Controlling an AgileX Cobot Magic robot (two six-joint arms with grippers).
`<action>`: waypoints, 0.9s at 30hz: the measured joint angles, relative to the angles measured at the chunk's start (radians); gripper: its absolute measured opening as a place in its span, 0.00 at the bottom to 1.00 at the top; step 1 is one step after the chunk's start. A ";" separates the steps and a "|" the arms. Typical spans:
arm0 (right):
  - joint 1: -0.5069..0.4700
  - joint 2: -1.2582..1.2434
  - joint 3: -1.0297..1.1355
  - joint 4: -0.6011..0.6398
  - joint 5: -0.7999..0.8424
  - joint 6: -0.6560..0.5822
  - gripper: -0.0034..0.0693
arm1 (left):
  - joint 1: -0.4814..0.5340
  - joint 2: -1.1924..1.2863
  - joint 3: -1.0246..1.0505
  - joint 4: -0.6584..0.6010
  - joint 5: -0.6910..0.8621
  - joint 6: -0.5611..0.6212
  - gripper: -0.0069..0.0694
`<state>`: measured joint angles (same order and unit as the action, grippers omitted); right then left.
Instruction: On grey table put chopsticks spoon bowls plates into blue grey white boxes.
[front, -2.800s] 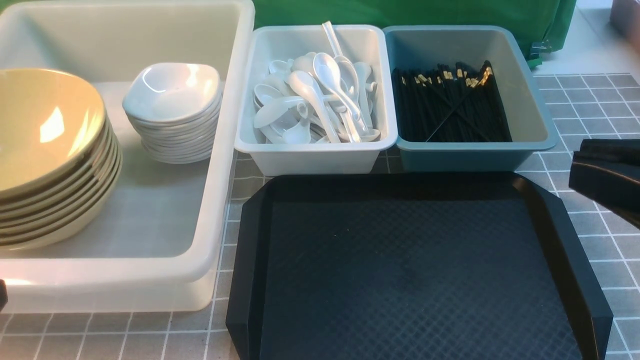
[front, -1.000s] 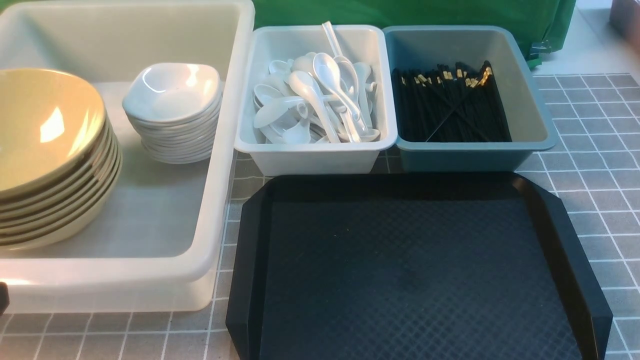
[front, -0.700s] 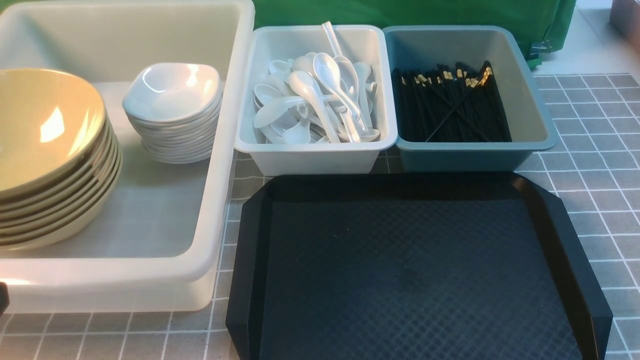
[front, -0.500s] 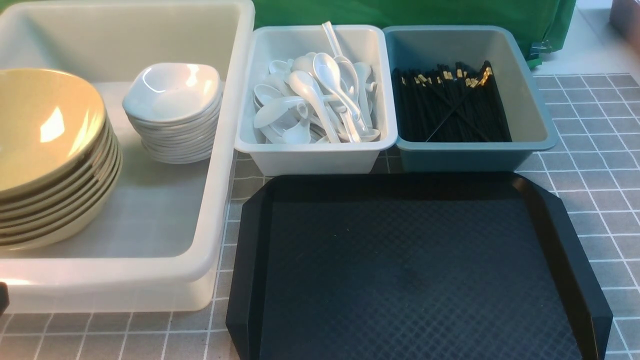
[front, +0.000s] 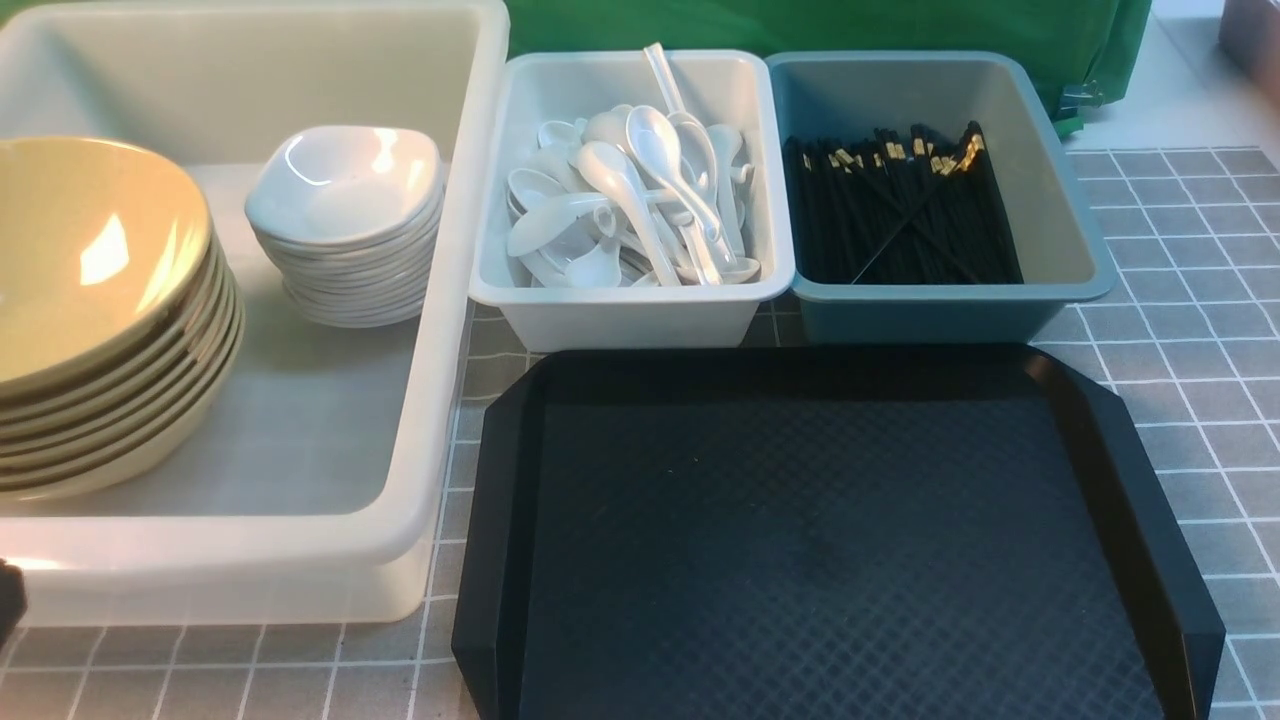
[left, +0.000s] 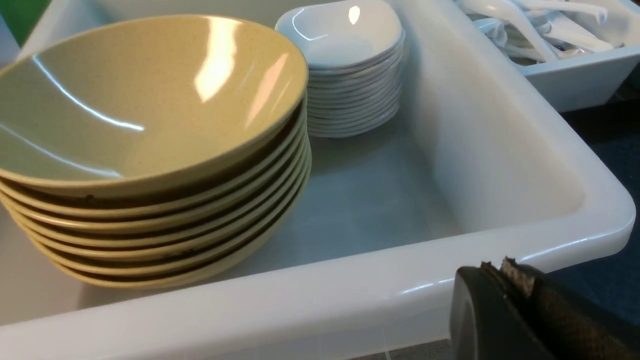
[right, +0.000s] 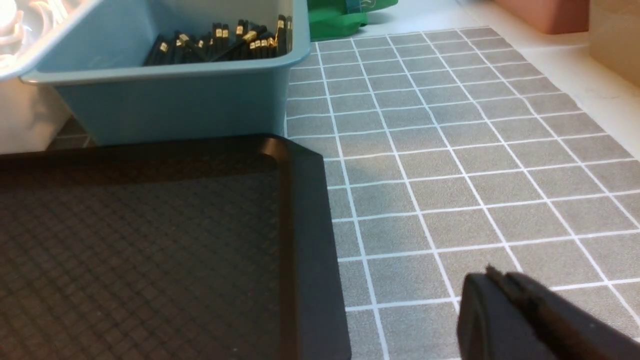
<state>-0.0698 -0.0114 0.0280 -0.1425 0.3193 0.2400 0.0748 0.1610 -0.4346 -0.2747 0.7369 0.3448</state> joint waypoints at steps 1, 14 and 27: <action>0.000 0.000 0.000 0.000 0.000 0.000 0.11 | -0.008 -0.004 0.015 -0.013 -0.023 -0.007 0.08; 0.000 0.000 0.000 0.000 0.000 0.000 0.11 | -0.046 -0.171 0.437 0.109 -0.621 -0.162 0.08; 0.000 0.000 0.000 0.000 0.000 0.000 0.13 | -0.047 -0.171 0.460 0.213 -0.428 -0.323 0.08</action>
<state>-0.0698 -0.0114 0.0280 -0.1425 0.3193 0.2400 0.0274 -0.0100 0.0252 -0.0616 0.3092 0.0213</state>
